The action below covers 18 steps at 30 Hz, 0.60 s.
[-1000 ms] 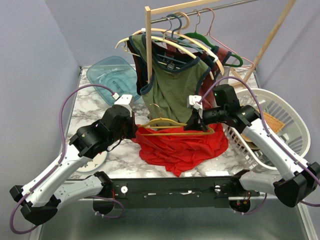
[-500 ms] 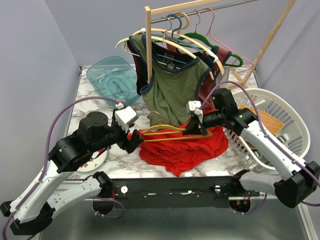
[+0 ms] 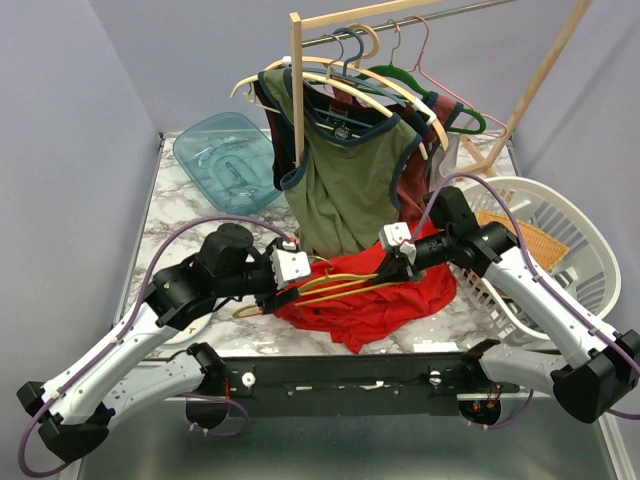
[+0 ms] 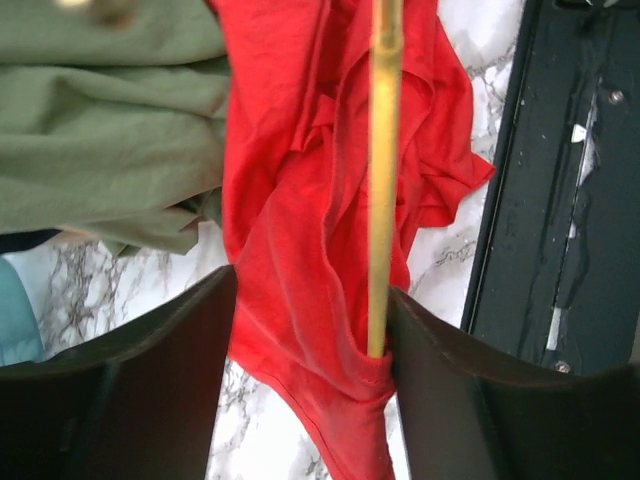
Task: Place the tank top on the hanger
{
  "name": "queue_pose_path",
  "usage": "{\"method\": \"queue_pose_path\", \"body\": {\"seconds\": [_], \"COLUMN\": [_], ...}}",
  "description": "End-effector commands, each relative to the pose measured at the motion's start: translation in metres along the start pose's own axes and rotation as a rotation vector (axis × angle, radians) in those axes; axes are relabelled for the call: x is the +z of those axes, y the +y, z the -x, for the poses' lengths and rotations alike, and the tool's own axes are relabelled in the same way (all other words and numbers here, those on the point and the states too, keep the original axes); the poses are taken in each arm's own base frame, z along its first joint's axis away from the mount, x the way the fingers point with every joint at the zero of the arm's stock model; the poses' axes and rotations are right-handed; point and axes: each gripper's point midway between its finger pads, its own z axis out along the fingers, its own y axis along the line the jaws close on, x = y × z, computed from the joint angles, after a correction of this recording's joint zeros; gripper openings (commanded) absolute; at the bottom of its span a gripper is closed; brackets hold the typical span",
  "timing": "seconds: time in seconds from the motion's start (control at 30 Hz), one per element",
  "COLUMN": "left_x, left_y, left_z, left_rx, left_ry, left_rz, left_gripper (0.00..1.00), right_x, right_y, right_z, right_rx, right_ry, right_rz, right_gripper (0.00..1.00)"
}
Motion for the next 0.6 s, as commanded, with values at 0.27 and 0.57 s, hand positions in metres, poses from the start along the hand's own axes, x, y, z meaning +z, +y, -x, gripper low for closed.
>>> {"method": "queue_pose_path", "body": {"seconds": [0.27, 0.57], "left_x": [0.019, 0.024], "left_y": [-0.033, -0.024], "left_z": [-0.008, -0.005], "left_rx": [0.022, -0.027], "left_ry": [-0.081, -0.130], "left_rz": [-0.179, -0.104], "left_gripper": [0.00, 0.00], "right_x": [0.002, -0.017], "right_y": [0.014, 0.006], "right_z": [0.012, 0.066], "right_rx": [-0.016, 0.025], "right_ry": [-0.065, -0.104], "right_rz": [0.070, 0.056], "right_gripper": [0.00, 0.59]}}
